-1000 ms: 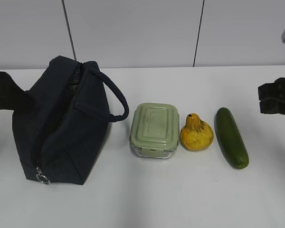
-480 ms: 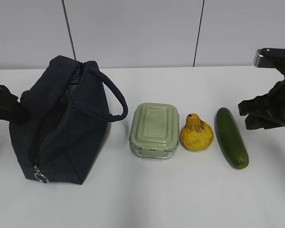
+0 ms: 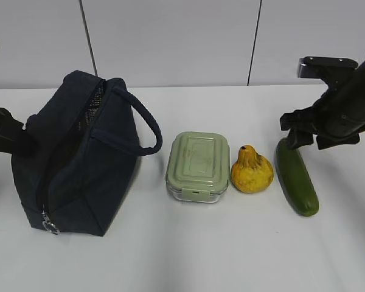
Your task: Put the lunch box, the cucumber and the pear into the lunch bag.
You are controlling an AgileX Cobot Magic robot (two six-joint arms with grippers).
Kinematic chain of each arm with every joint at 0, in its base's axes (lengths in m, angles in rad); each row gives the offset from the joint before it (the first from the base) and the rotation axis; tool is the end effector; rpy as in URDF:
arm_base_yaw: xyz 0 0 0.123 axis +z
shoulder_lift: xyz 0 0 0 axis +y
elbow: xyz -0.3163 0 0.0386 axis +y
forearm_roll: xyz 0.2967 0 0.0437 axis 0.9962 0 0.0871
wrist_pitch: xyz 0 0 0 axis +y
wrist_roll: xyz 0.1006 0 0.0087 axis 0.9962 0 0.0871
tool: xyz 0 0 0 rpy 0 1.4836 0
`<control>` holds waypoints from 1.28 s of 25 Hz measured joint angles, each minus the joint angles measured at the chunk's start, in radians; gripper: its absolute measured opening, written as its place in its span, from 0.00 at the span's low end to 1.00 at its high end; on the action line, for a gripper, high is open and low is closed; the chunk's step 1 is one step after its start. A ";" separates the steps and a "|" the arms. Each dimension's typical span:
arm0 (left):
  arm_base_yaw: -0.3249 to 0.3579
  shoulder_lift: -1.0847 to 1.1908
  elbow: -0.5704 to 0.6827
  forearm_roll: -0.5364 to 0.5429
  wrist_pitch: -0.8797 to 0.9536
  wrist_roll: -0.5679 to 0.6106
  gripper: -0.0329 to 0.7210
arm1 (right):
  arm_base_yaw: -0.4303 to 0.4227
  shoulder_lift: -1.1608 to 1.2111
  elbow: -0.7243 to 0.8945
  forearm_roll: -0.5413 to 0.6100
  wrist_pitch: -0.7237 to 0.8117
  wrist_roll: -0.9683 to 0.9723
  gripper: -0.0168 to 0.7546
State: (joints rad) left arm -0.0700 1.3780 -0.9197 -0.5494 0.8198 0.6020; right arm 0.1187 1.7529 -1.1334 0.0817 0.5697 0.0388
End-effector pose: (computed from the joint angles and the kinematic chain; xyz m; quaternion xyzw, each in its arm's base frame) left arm 0.3006 -0.0597 0.2651 0.1754 0.9399 -0.1738 0.2357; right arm 0.4044 0.0527 0.2004 -0.0105 0.9722 0.0476 0.2290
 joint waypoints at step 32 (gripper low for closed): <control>0.000 0.000 0.000 0.000 -0.003 0.000 0.05 | 0.000 0.348 -0.405 -0.102 0.332 0.114 0.57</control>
State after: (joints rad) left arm -0.0700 1.3780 -0.9197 -0.5494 0.8170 0.6020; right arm 0.1187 2.1011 -1.5384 -0.0207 0.9015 0.1530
